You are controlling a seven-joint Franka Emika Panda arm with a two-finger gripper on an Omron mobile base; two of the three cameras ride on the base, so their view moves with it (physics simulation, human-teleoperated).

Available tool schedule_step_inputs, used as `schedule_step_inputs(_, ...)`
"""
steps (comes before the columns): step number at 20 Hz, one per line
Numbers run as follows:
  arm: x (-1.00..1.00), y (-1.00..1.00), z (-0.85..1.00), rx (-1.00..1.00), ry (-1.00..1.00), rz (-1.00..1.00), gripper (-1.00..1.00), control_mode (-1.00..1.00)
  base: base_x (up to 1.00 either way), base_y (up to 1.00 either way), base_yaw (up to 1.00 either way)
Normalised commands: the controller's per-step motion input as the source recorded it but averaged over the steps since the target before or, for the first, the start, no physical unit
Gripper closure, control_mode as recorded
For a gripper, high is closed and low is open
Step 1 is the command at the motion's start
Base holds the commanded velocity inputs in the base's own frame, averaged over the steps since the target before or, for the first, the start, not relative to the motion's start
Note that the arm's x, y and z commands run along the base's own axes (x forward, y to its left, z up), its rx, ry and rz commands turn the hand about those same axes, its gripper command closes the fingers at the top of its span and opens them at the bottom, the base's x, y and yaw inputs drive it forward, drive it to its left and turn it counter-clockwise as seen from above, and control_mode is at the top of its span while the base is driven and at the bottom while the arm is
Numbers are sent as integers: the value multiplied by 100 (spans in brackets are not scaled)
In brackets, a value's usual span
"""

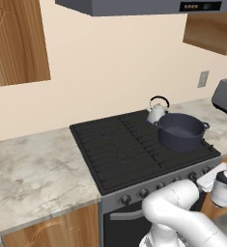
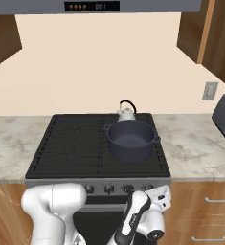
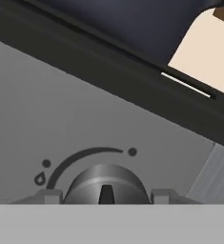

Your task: Pick the kettle from the cabinet and place it on a stove burner. Then pick the pot from the counter and place it on another stove burner. Finally, turn both burners on.

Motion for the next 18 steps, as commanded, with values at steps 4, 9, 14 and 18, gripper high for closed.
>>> schedule_step_inputs(4,0,0,0,-30,0,2,100,-100,0,0,0)
schedule_step_inputs(9,0,0,0,-30,0,3,100,-100,0,0,0)
schedule_step_inputs(14,0,0,0,-28,0,3,100,-100,0,0,0)
schedule_step_inputs(18,0,4,0,-15,2,2,100,-100,0,0,0)
